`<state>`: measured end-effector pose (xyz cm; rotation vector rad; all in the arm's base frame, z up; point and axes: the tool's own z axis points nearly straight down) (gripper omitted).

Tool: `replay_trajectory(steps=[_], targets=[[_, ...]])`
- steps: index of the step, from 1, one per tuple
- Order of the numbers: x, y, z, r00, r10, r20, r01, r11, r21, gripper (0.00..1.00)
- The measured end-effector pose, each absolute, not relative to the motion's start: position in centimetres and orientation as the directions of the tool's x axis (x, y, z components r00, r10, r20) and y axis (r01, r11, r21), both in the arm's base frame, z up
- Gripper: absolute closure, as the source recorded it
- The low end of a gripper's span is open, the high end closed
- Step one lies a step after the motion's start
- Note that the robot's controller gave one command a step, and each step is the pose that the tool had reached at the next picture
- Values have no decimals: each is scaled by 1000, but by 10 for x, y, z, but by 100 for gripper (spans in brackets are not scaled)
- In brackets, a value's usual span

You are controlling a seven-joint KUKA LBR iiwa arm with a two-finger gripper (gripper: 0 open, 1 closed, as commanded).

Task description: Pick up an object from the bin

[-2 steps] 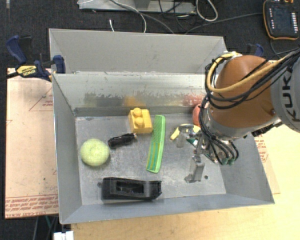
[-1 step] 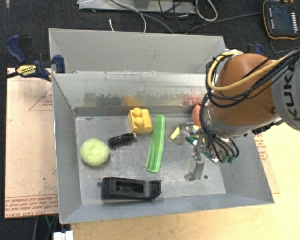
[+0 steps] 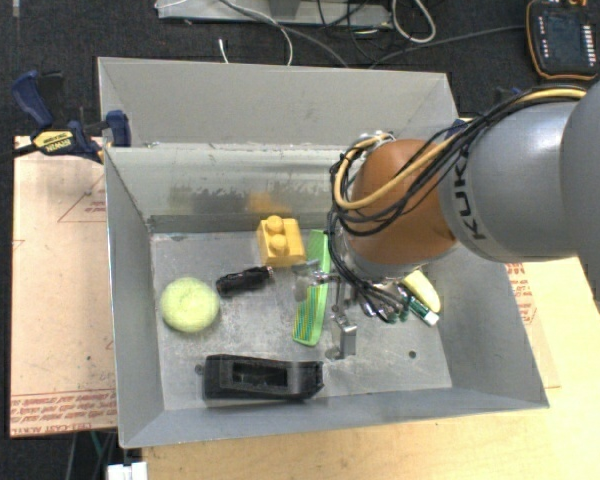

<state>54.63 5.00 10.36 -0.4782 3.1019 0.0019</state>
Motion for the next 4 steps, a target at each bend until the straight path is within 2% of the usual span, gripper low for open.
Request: replay_trajectory(steps=[1,2,3,4], targets=[[554,48,70,-793,-609,-9,-609,793,-4,0],[574,44,70,-805,-594,-4,-594,805,1,0],[570,36,70,-718,-696,-9,-696,718,-3,0],[576,44,72,-802,-598,-7,-598,802,1,100]])
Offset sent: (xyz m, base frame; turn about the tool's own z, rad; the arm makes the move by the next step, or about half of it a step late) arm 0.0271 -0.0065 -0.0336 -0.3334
